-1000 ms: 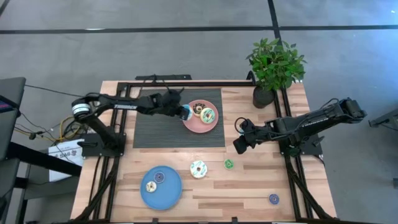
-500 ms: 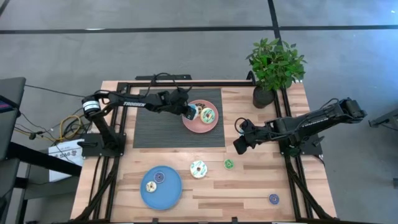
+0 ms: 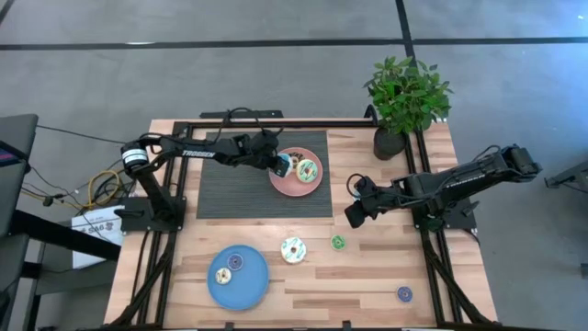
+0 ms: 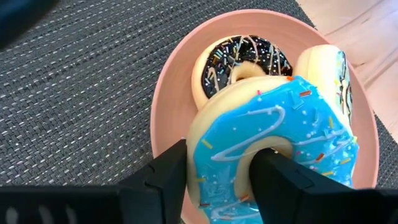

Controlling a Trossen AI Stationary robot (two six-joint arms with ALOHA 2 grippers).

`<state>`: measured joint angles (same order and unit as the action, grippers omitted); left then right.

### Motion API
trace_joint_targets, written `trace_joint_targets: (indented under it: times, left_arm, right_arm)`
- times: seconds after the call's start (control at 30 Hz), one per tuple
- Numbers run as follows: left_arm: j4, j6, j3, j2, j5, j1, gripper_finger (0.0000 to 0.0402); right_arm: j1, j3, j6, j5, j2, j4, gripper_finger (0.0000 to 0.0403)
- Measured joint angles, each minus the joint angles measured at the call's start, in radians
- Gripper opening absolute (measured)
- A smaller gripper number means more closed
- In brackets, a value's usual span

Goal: Pick & Place donuts
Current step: Put the large blue donut on the pink plate

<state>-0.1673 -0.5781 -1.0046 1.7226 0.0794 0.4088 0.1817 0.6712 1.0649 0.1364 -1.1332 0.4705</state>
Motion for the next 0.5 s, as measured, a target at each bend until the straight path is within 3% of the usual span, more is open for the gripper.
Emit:
trace_joint_targets:
  times: [0.5]
  left_arm:
    - [-0.019, 0.021, 0.0, -0.001, 0.004, -0.001, 0.0215]
  right_arm:
    - [-0.008, 0.0, 0.024, 0.001, 0.0, 0.0, 0.0001]
